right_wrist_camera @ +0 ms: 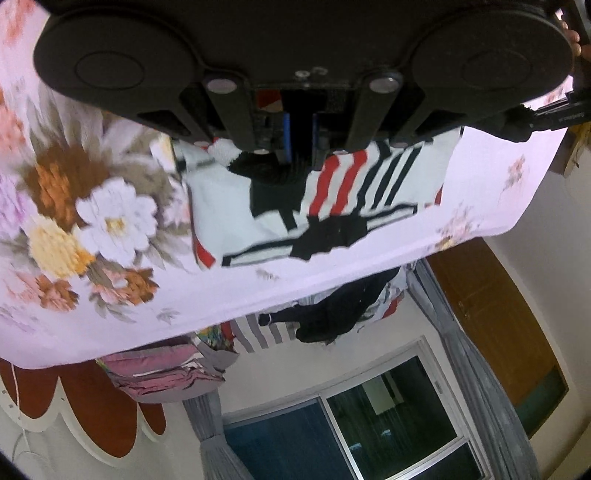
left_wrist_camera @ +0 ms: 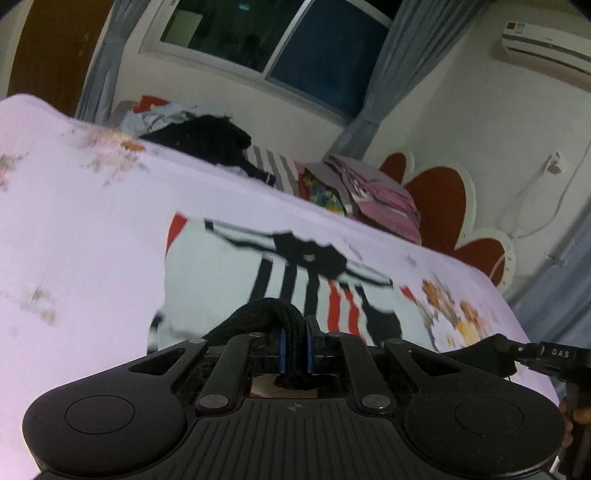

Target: Fold small clothes

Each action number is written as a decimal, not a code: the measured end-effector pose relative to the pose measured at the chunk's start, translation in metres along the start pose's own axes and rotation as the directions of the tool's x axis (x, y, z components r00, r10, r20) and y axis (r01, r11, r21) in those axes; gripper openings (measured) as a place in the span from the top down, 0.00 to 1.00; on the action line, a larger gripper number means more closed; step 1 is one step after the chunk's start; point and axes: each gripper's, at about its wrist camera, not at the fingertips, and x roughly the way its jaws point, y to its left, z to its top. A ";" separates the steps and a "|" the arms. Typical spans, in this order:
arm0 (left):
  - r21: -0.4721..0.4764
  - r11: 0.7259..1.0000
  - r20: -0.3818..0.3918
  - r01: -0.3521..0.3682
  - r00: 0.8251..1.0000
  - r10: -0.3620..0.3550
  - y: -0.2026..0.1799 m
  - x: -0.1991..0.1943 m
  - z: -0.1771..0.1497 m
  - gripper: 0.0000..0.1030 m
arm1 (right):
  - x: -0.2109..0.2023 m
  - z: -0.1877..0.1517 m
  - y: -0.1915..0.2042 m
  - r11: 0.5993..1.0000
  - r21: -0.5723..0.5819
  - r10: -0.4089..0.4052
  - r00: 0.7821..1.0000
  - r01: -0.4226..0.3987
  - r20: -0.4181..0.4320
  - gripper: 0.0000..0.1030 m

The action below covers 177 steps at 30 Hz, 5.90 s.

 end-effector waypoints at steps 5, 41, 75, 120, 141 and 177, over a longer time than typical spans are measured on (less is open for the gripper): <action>0.003 1.000 0.016 -0.026 1.000 0.026 -0.003 0.042 0.030 0.91 | 0.037 0.029 -0.004 1.000 0.000 0.004 1.000 -0.004 0.008 0.90; -0.215 0.954 -0.198 -0.208 0.966 0.166 0.043 0.224 0.084 0.83 | 0.224 0.086 -0.077 0.982 0.174 -0.060 0.995 0.073 -0.080 0.65; 0.082 0.916 -0.034 -0.393 0.917 0.397 0.040 0.204 0.042 0.56 | 0.255 0.065 -0.057 0.961 -0.168 -0.232 0.971 0.219 -0.060 0.93; 0.147 0.948 -0.115 -0.283 0.947 0.301 -0.021 0.148 -0.003 0.43 | 0.169 -0.002 0.020 0.967 -0.248 -0.089 0.991 0.063 -0.096 0.70; 0.230 0.932 -0.130 -0.279 0.941 0.314 -0.023 0.137 -0.026 0.31 | 0.149 -0.023 0.004 0.952 -0.256 -0.197 0.975 0.165 -0.102 0.65; 0.076 0.906 -0.161 -0.416 0.892 0.423 -0.028 0.109 -0.037 0.18 | 0.105 -0.012 -0.020 0.957 -0.282 -0.108 0.987 0.071 -0.118 0.51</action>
